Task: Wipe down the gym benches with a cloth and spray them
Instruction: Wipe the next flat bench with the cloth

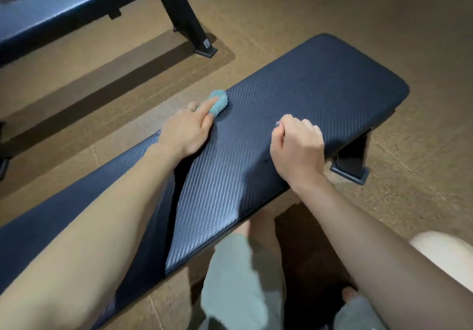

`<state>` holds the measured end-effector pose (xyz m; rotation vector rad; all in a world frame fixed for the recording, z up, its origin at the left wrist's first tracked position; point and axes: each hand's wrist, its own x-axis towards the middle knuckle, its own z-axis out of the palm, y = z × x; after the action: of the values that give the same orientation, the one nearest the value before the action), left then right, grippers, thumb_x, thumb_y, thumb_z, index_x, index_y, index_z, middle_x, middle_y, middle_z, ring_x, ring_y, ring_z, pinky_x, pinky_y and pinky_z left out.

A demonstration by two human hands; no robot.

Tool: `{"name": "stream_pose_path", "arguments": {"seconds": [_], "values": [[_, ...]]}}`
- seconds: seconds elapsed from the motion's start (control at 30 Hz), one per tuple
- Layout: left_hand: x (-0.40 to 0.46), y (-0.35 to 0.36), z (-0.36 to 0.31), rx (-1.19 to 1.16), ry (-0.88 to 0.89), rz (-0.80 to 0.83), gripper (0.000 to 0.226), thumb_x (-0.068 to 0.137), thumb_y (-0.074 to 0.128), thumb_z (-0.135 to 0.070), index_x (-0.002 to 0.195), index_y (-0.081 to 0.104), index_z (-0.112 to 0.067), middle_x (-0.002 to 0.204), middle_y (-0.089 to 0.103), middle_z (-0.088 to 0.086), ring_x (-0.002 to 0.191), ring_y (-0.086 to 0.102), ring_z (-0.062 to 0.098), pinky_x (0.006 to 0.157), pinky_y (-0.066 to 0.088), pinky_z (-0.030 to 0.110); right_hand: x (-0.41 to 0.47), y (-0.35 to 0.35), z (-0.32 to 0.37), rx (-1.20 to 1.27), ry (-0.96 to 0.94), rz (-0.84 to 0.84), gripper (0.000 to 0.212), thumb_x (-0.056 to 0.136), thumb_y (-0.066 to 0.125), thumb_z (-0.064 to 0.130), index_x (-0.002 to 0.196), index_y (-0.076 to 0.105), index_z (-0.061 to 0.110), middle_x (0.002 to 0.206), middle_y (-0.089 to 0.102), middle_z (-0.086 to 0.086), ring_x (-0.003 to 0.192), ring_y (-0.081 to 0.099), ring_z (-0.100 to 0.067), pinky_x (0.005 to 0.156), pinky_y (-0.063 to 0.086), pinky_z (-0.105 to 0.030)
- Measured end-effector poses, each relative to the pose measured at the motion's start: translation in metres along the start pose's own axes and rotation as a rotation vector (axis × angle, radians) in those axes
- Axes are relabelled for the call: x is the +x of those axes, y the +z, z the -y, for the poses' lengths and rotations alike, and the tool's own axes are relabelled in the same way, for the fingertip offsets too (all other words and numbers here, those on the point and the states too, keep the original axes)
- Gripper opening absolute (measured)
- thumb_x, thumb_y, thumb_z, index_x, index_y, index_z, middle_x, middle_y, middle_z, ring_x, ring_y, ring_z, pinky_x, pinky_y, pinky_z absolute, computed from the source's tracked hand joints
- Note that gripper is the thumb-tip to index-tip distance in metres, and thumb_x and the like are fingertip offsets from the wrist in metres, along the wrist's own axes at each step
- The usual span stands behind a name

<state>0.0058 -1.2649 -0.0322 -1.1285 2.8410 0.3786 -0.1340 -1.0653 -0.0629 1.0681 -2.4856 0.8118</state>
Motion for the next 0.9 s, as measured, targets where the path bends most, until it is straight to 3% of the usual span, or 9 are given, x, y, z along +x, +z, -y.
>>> {"name": "stream_pose_path", "arguments": {"seconds": [0.1,0.27,0.4,0.57,0.7,0.8,0.9], "values": [[-0.033,-0.008,0.041,-0.006,-0.058,-0.007,0.047,0.109,0.028,-0.044,0.155,0.030,-0.039,0.139,0.052,0.012,0.127,0.052,0.039,0.102,0.045,0.054,-0.001,0.005,-0.002,0.020,-0.022,-0.059,0.029,0.101,0.043,0.016,0.075,0.055,0.010,0.065,0.053,-0.007,0.062,0.047,-0.028,0.062,0.041,-0.045],[-0.123,-0.030,0.114,-0.040,-0.207,0.014,0.046,0.108,0.025,-0.045,0.153,0.032,-0.036,0.119,0.055,0.008,0.119,0.055,0.037,0.093,0.045,0.050,0.000,0.003,0.002,0.053,0.025,0.015,0.027,0.100,0.043,0.019,0.079,0.058,0.010,0.070,0.059,-0.008,0.066,0.050,-0.028,0.065,0.042,-0.047],[-0.070,-0.023,0.069,0.005,-0.156,-0.033,0.050,0.108,0.019,-0.050,0.146,0.040,-0.025,0.138,0.057,0.015,0.123,0.057,0.037,0.097,0.046,0.049,0.000,-0.001,0.008,0.046,0.059,0.081,0.028,0.100,0.043,0.022,0.082,0.061,0.011,0.076,0.064,-0.005,0.070,0.053,-0.025,0.069,0.047,-0.046],[0.000,0.003,-0.007,0.044,-0.027,-0.060,0.050,0.108,0.028,-0.035,0.156,0.032,-0.021,0.140,0.052,0.022,0.122,0.053,0.043,0.103,0.042,0.051,0.003,-0.006,0.008,0.044,0.086,0.096,0.027,0.101,0.043,0.024,0.087,0.063,0.013,0.080,0.066,-0.003,0.072,0.051,-0.018,0.073,0.046,-0.037],[-0.062,0.000,0.043,0.032,0.171,-0.025,0.059,0.104,0.019,-0.043,0.159,0.032,-0.026,0.166,0.029,0.012,0.152,0.027,0.032,0.126,0.020,0.045,0.001,-0.006,0.008,0.006,0.096,0.081,0.027,0.102,0.044,0.026,0.092,0.066,0.013,0.085,0.069,-0.005,0.075,0.058,-0.019,0.075,0.053,-0.037],[-0.116,-0.006,0.075,0.037,0.216,0.031,0.061,0.103,0.015,-0.044,0.160,0.030,-0.029,0.169,0.020,0.001,0.158,0.014,0.023,0.128,0.010,0.039,-0.001,-0.005,0.009,0.009,0.097,0.063,0.026,0.101,0.045,0.024,0.091,0.067,0.013,0.084,0.069,-0.005,0.075,0.058,-0.020,0.074,0.053,-0.038],[-0.109,-0.007,0.063,0.066,0.186,0.051,0.065,0.100,0.010,-0.049,0.160,0.028,-0.030,0.170,0.018,0.004,0.158,0.011,0.028,0.128,0.008,0.041,-0.001,-0.004,0.009,0.041,0.087,0.039,0.027,0.101,0.045,0.024,0.088,0.066,0.013,0.081,0.067,-0.003,0.072,0.055,-0.017,0.071,0.048,-0.034]]}}
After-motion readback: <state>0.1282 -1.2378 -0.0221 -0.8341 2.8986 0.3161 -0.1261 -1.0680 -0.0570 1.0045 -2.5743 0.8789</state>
